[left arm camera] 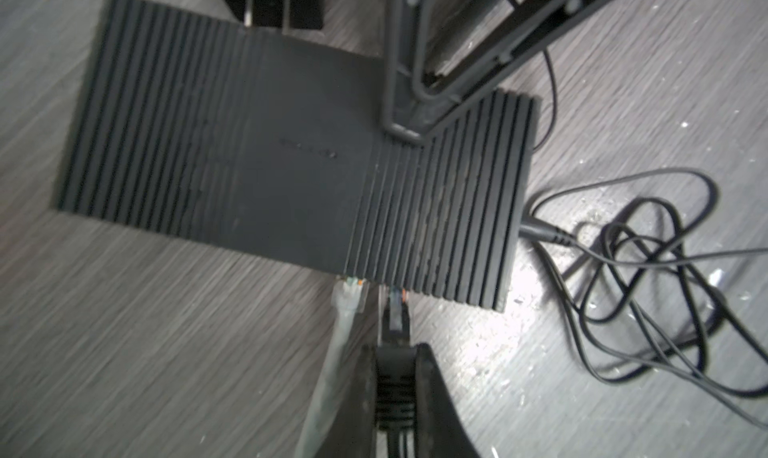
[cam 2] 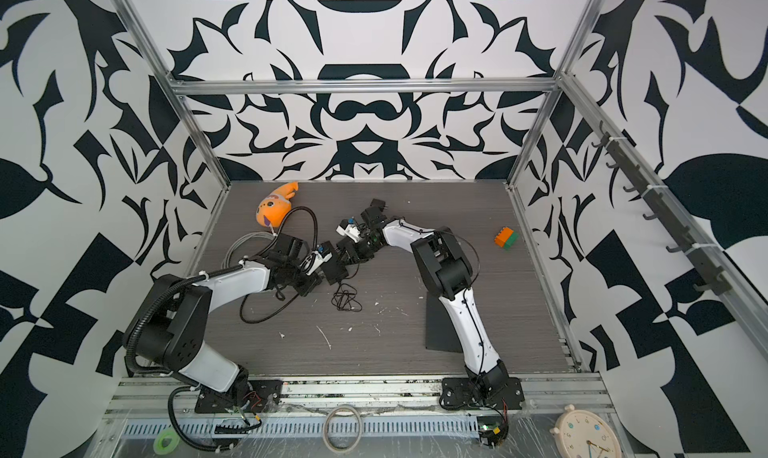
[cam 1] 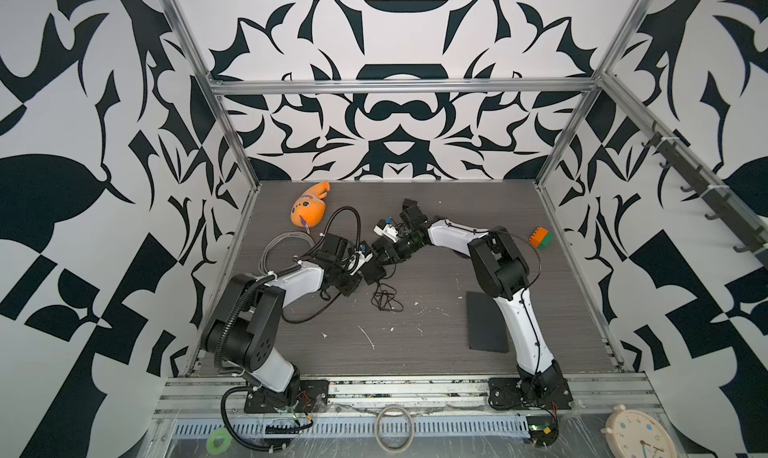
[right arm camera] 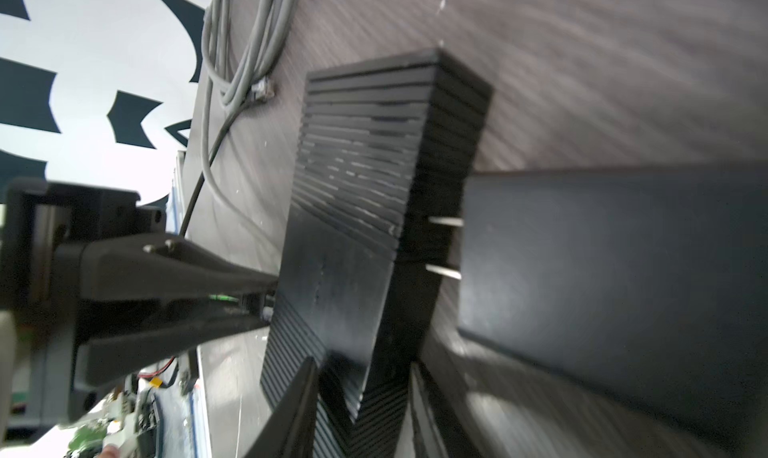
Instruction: Insert the plug into the switch port
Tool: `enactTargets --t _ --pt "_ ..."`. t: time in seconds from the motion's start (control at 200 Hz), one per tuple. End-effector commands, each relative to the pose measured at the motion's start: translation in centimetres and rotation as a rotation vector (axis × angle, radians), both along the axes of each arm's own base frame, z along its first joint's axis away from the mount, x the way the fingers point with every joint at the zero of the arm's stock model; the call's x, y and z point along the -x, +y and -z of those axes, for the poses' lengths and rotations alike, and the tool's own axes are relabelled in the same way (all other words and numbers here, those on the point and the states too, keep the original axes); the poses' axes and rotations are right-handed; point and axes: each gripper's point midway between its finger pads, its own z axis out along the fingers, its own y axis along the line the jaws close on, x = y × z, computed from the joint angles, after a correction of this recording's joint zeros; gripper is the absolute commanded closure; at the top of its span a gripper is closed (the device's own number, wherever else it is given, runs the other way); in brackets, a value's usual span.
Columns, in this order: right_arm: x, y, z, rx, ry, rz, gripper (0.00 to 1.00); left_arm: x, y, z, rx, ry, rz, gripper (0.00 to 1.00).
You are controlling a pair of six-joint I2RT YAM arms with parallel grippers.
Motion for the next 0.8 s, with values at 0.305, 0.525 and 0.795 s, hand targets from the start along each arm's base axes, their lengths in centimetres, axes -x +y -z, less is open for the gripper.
enactTargets --t 0.305,0.525,0.795 --pt "1.9 -0.8 -2.3 -0.120 0.136 -0.051 0.62 -2.4 -5.3 -5.1 0.144 -0.094 0.189 0.98" --pt "1.8 -2.7 -3.9 -0.180 0.128 -0.060 0.62 -2.0 -7.8 -4.3 0.114 -0.076 0.271 0.99" --pt "3.6 -3.8 -4.6 -0.225 0.157 -0.119 0.62 -3.9 -8.9 -4.1 0.084 -0.107 0.286 1.00"
